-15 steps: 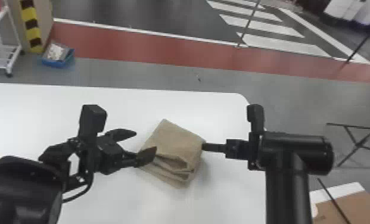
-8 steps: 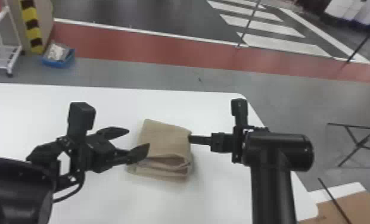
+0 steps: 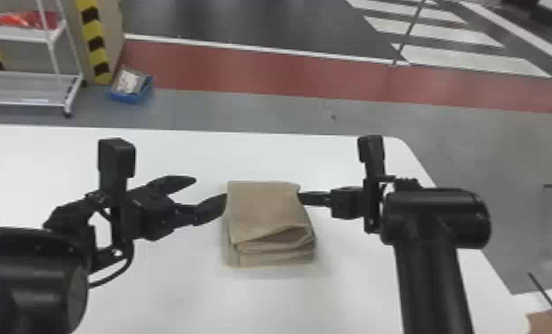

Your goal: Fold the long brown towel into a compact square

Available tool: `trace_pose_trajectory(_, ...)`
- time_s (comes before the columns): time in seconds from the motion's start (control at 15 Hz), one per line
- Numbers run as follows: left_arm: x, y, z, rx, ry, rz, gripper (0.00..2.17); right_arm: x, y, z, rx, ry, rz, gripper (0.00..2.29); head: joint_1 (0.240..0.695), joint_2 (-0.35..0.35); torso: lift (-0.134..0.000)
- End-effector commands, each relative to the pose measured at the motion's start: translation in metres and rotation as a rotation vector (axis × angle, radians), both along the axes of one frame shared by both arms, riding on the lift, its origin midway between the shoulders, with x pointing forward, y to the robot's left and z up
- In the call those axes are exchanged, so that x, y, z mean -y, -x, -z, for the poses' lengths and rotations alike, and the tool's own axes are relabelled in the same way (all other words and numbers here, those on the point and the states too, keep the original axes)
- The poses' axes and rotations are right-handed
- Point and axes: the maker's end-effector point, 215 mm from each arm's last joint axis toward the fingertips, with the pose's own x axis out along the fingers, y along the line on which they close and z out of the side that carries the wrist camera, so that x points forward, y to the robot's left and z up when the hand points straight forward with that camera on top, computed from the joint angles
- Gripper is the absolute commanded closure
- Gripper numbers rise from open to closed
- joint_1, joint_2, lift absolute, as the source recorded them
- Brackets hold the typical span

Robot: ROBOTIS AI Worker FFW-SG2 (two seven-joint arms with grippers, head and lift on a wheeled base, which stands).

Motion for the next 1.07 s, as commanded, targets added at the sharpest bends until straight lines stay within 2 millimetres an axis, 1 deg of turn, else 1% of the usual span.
trace_pose_trajectory(0.0,-0.012,-0.004,-0.001,-0.004,0.013,-0.027,0.21,-0.008,0.001,0.001,-0.003,-0.003,-0.015,2.26,0.695,-0.210,-0.124)
trace_pose_trajectory(0.13,-0.017,-0.003,0.000,-0.006,0.020,-0.036,0.21,-0.004,0.005,0.002,-0.010,-0.006,-0.009,2.26,0.695,-0.196,-0.124)
trace_pose_trajectory(0.2,-0.020,-0.002,-0.005,0.003,0.025,-0.042,0.21,0.002,0.018,0.006,-0.044,-0.025,0.015,2.26,0.695,-0.190,-0.124)
trace_pose_trajectory(0.27,-0.030,-0.001,-0.001,-0.006,0.029,-0.061,0.21,0.005,0.029,0.003,-0.071,-0.037,0.037,2.26,0.695,-0.186,-0.124)
trace_pose_trajectory(0.33,-0.038,-0.003,-0.003,-0.009,0.044,-0.073,0.21,0.008,0.042,-0.001,-0.091,-0.053,0.049,2.26,0.695,-0.187,-0.124)
trace_pose_trajectory(0.4,-0.043,-0.007,-0.006,-0.003,0.052,-0.084,0.21,0.017,0.053,-0.013,-0.099,-0.102,0.077,2.26,0.695,-0.187,-0.124)
trace_pose_trajectory(0.47,-0.046,-0.009,-0.008,0.000,0.053,-0.088,0.21,0.020,0.061,-0.023,-0.103,-0.150,0.090,2.26,0.695,-0.185,-0.124)
trace_pose_trajectory(0.53,-0.049,-0.010,-0.009,0.002,0.054,-0.093,0.21,0.020,0.068,-0.040,-0.107,-0.213,0.105,2.26,0.695,-0.184,-0.124)
trace_pose_trajectory(0.6,-0.048,-0.009,-0.008,-0.003,0.055,-0.092,0.21,0.019,0.073,-0.050,-0.116,-0.235,0.115,2.26,0.695,-0.184,-0.124)
trace_pose_trajectory(0.67,-0.048,-0.008,-0.007,-0.004,0.055,-0.092,0.21,0.021,0.071,-0.057,-0.102,-0.231,0.116,2.26,0.695,-0.185,-0.124)
trace_pose_trajectory(0.73,-0.048,-0.006,-0.004,-0.008,0.055,-0.093,0.21,0.018,0.070,-0.058,-0.103,-0.228,0.110,2.26,0.695,-0.186,-0.124)
trace_pose_trajectory(0.8,-0.049,-0.006,-0.004,-0.009,0.058,-0.094,0.21,0.009,0.068,-0.056,-0.106,-0.214,0.094,2.26,0.695,-0.189,-0.124)
trace_pose_trajectory(0.93,-0.051,-0.003,0.002,-0.021,0.058,-0.097,0.21,-0.020,0.071,-0.033,-0.162,-0.216,0.048,2.26,0.695,-0.187,-0.124)
trace_pose_trajectory(1.0,-0.053,-0.001,0.004,-0.026,0.058,-0.100,0.21,-0.030,0.072,-0.027,-0.175,-0.205,0.025,2.26,0.695,-0.170,-0.124)
